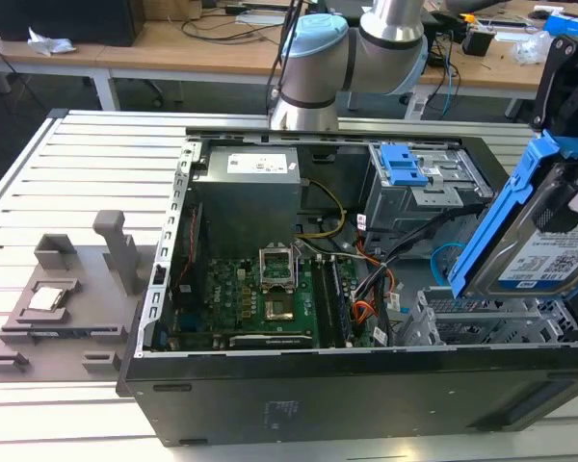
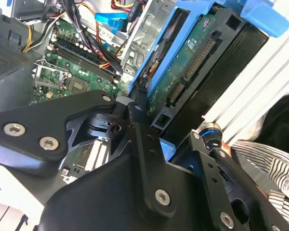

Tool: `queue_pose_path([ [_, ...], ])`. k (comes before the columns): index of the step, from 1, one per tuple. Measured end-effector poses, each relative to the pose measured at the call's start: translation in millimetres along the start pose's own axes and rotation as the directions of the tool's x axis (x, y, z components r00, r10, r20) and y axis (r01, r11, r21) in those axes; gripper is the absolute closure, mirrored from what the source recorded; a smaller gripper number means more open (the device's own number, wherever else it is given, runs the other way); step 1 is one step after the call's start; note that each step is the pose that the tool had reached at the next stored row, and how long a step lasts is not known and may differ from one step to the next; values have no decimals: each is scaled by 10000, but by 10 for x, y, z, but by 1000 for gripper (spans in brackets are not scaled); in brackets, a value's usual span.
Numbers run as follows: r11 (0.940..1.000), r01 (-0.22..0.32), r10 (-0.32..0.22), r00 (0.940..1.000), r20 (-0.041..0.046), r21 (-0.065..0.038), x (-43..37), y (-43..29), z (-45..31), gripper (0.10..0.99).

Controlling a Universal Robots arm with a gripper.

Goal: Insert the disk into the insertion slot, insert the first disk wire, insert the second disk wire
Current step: 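Insert the disk into the insertion slot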

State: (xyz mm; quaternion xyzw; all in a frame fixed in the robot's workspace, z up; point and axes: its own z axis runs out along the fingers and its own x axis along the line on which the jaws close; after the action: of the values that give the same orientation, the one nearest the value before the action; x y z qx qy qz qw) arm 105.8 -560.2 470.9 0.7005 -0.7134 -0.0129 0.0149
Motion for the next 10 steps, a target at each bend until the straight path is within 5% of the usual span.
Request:
queue_pose_path([
  [10,10000,0,0,10000,0,0,0,-4,113,725],
])
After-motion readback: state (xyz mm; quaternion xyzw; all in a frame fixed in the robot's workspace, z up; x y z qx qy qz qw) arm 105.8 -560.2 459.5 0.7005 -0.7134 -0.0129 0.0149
